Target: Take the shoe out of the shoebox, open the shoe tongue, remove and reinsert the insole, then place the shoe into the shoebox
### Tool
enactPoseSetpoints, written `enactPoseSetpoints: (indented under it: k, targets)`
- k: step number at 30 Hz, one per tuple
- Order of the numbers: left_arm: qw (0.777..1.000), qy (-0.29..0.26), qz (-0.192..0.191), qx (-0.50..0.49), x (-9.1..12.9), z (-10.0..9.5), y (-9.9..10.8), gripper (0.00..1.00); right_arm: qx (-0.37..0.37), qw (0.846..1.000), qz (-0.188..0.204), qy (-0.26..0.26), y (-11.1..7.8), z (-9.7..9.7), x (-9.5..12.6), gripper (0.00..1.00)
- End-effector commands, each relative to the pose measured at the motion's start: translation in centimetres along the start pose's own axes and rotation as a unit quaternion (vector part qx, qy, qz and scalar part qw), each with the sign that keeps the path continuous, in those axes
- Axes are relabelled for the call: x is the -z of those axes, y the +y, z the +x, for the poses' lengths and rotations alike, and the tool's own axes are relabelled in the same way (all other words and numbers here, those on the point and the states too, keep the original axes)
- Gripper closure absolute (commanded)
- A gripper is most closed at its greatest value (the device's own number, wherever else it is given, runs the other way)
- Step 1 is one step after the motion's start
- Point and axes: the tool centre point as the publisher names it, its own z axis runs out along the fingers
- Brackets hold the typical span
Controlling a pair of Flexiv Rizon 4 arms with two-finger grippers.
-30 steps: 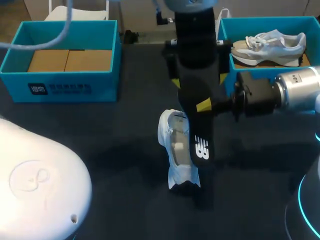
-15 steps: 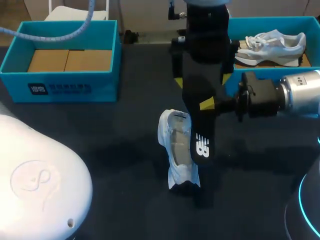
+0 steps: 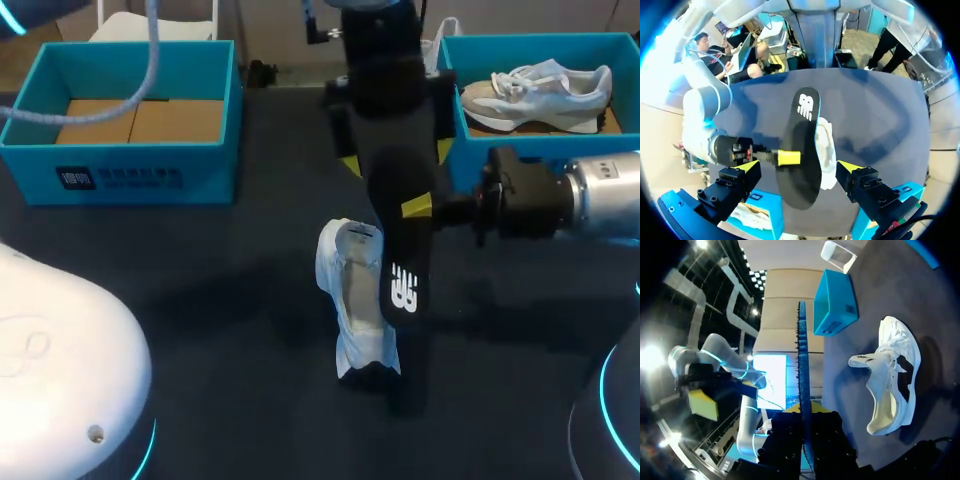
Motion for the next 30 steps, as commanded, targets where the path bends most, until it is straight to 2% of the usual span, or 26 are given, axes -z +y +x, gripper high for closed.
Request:
enactPoseSetpoints:
  k: [1,4,14,19,23,25,30]
  targets:
    - [0.974,-0.224,-0.010,-0.004,-0.1,1.8,0.5,0.00,-0.004,1.000,-0.006,-0.005,-0.6,0.3,0.8,1.00]
    - [0.959,-0.281,-0.014,-0.003,0.0,2.5,0.9,0.00,-0.006,1.000,-0.006,-0.007,-0.7,0.3,1.2,1.00]
    - [0.918,-0.394,-0.047,0.000,-0.5,3.7,1.1,0.00,-0.001,1.000,-0.018,-0.005,-1.2,1.2,1.9,1.00]
    - [0.887,-0.458,-0.057,-0.004,-0.5,4.1,1.2,0.00,-0.002,1.000,-0.017,-0.007,-1.3,1.5,2.0,1.00]
    - [0.855,-0.516,-0.052,0.002,0.8,4.3,0.9,0.00,-0.004,1.000,-0.016,-0.010,-1.2,1.8,2.2,1.00]
    - [0.858,-0.511,-0.044,-0.001,2.1,4.3,0.2,0.00,-0.005,1.000,-0.016,-0.012,-1.2,1.9,2.3,1.00]
    - [0.858,-0.511,-0.044,-0.001,2.1,4.3,0.2,0.00,-0.007,1.000,-0.012,-0.014,-1.1,1.9,2.5,1.00]
